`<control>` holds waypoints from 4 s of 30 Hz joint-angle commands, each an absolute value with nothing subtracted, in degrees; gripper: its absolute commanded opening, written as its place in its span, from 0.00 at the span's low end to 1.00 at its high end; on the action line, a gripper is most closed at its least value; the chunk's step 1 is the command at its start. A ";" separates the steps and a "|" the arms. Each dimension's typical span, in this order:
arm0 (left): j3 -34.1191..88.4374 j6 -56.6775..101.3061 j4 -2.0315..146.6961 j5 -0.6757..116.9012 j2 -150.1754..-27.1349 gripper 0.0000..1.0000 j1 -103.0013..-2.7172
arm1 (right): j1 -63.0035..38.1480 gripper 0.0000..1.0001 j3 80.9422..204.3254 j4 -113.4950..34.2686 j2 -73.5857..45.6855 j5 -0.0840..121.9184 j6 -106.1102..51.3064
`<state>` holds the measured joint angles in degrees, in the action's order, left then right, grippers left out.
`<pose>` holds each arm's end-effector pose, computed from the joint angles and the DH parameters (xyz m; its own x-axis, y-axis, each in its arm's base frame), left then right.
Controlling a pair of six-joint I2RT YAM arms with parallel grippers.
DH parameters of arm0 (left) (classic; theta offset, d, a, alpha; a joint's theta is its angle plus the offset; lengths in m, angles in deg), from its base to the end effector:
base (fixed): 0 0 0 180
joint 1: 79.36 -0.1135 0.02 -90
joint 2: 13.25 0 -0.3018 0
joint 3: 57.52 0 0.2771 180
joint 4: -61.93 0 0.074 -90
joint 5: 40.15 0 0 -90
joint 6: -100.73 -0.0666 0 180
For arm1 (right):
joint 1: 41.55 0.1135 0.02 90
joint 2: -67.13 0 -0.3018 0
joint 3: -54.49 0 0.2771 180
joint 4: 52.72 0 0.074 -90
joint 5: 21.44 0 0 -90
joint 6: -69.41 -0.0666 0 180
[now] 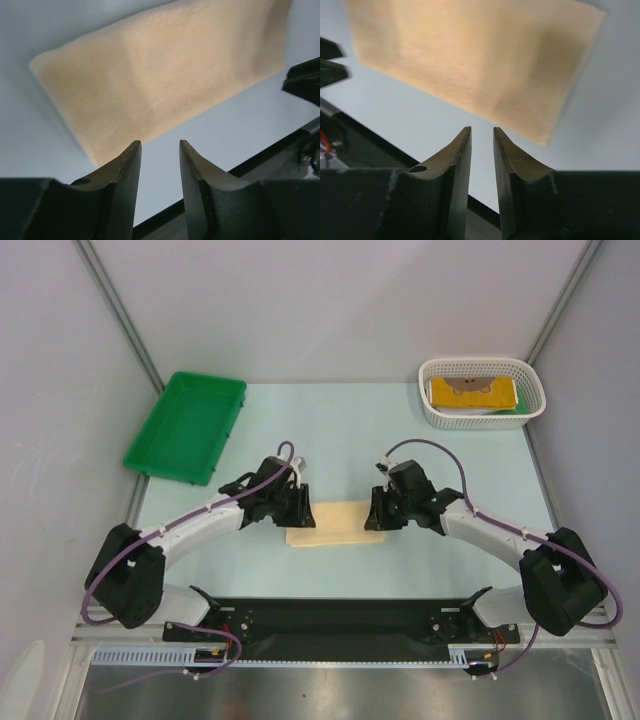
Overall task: Fold and stack the towels
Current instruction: Fold the towel, then neatly place the folded towel into the bin
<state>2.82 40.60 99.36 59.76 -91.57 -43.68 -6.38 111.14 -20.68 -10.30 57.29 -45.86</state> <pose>0.2384 -0.1853 0.2086 -0.9055 0.0462 -0.4217 0.2340 0.8836 -0.4056 0.2358 0.1820 0.1988 -0.8713 -0.1018 -0.4800 -0.3201 0.8594 0.3988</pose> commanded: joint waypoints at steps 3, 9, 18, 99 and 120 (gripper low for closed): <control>-0.27 45.18 86.93 68.40 -97.09 0.41 -43.32 | -6.13 0.29 110.60 -35.37 -12.75 47.38 -49.68; -3.09 45.45 85.41 66.91 -99.38 0.40 -43.41 | -6.75 0.29 105.06 -39.15 -16.97 49.57 -48.89; 6.84 42.47 92.10 64.44 -98.76 0.46 -48.05 | -12.63 0.28 109.36 -32.91 -13.73 52.39 -45.46; 9.04 34.91 100.45 59.78 -87.23 0.49 -55.63 | -24.50 0.00 140.62 -6.65 -33.04 47.11 -20.76; 8.96 34.55 96.67 73.23 -97.10 0.49 -56.77 | -45.24 0.00 202.68 4.17 -67.51 44.22 -17.51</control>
